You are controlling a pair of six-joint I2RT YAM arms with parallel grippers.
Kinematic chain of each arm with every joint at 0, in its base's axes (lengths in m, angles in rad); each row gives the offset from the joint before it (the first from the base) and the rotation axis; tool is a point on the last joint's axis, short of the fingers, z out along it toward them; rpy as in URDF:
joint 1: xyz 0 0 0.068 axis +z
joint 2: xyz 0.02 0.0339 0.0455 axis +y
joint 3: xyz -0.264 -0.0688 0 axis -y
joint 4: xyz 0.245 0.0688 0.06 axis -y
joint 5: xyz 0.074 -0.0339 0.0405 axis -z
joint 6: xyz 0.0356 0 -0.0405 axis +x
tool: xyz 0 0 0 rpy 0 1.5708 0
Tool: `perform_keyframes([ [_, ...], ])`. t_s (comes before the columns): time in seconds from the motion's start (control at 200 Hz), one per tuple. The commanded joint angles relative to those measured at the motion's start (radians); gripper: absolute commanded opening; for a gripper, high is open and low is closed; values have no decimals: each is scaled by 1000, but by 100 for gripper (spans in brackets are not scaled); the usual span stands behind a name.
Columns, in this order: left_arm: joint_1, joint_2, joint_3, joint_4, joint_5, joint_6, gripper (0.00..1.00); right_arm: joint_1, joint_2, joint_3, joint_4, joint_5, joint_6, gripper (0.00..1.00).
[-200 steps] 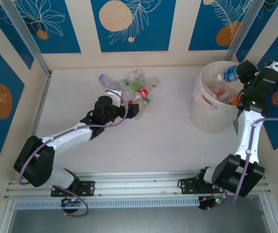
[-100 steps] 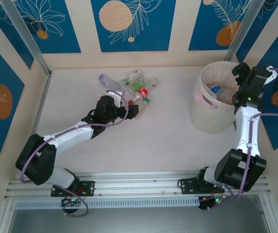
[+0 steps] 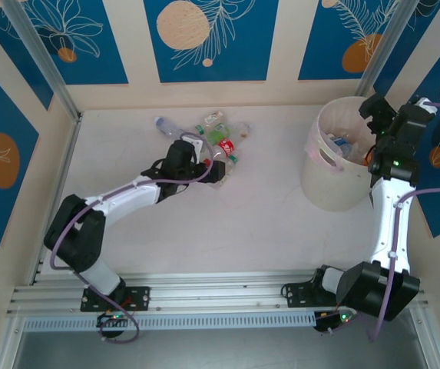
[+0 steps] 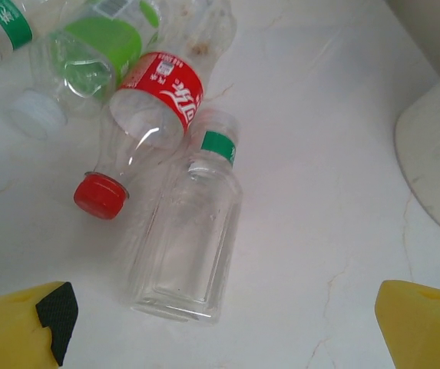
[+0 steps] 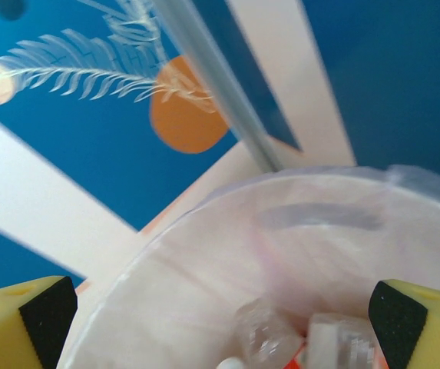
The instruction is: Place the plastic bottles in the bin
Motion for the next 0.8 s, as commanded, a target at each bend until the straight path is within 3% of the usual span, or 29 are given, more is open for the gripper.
perform_keyframes([
  [0.0,5,58,81,-145,20,-15,100,30,-49,45,-29,-123,-34,100],
  [0.125,4,138,163,-268,-35,-26,100,83,-74,74,-92,-237,-34,100],
  [0.285,-21,225,195,-282,-120,28,97,246,-126,36,-98,-355,-54,100],
  [0.525,-69,348,259,-254,-224,127,94,427,-134,-17,-139,-346,-104,100],
  [0.795,-92,429,300,-206,-260,183,91,463,-129,-54,-174,-302,-123,100],
])
